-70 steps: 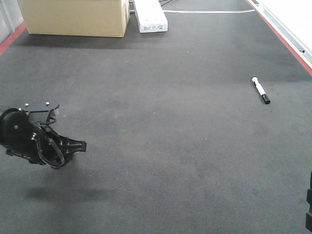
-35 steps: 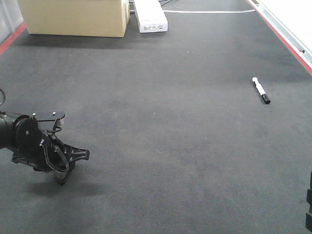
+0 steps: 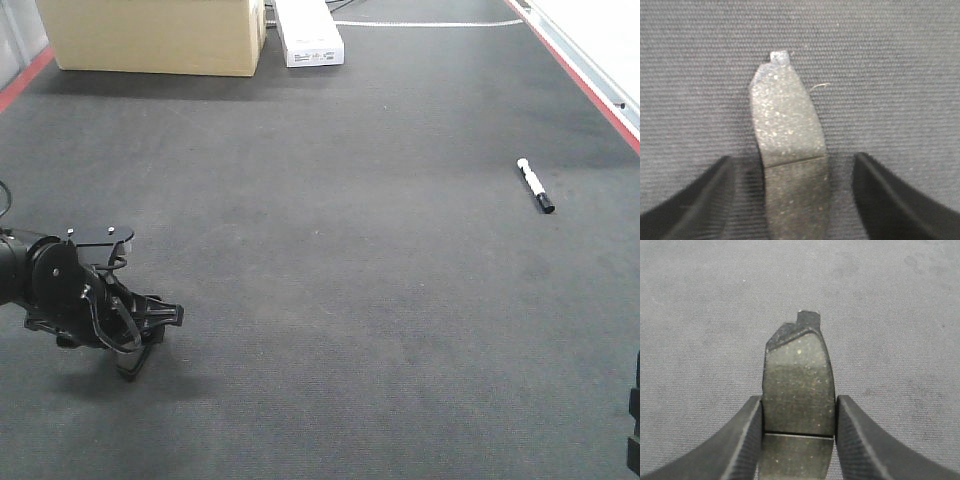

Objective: Move and align brake pads A on conveyor
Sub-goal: 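Lower the left gripper's brake pad onto the belt nearest the left arm, then open the left gripper, release the pad, and lift away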

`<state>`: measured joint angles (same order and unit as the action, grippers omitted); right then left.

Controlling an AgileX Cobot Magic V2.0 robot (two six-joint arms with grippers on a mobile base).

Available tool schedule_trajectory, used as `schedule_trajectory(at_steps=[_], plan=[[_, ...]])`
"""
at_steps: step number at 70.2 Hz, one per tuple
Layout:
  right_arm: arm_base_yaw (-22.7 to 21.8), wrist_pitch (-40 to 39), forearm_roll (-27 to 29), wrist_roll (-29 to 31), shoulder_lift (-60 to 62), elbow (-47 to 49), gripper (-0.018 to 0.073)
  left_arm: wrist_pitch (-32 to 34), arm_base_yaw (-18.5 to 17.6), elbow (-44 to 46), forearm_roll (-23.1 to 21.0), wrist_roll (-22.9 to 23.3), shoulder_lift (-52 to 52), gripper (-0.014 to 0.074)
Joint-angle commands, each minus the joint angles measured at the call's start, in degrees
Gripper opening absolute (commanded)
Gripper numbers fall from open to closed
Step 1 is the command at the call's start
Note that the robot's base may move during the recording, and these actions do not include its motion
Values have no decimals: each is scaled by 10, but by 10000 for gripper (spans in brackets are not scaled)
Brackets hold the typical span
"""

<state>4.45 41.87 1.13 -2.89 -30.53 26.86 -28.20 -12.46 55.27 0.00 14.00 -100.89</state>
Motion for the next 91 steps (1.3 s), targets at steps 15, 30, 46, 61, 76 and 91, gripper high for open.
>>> schedule_trajectory(at_steps=[15,30,46,61,76,91], plan=[[-2,-46,-3,2,-2,17,-2,15,-2,16,23,2,114,490],[-2,-46,-3,2,-2,17,-2,27,-2,-16,45,2,217,432],[-2,-46,-3,2,-2,17,-2,47,-2,-97,49,2,360,406],[-2,-46,-3,2,-2,17,-2,48,-2,-187,48,2,502,406],[-2,-46,-3,2,-2,17,-2,61,-2,-264,48,2,636,406],[-2,-46,-3,2,-2,17,-2,60,-2,-312,48,2,720,406]])
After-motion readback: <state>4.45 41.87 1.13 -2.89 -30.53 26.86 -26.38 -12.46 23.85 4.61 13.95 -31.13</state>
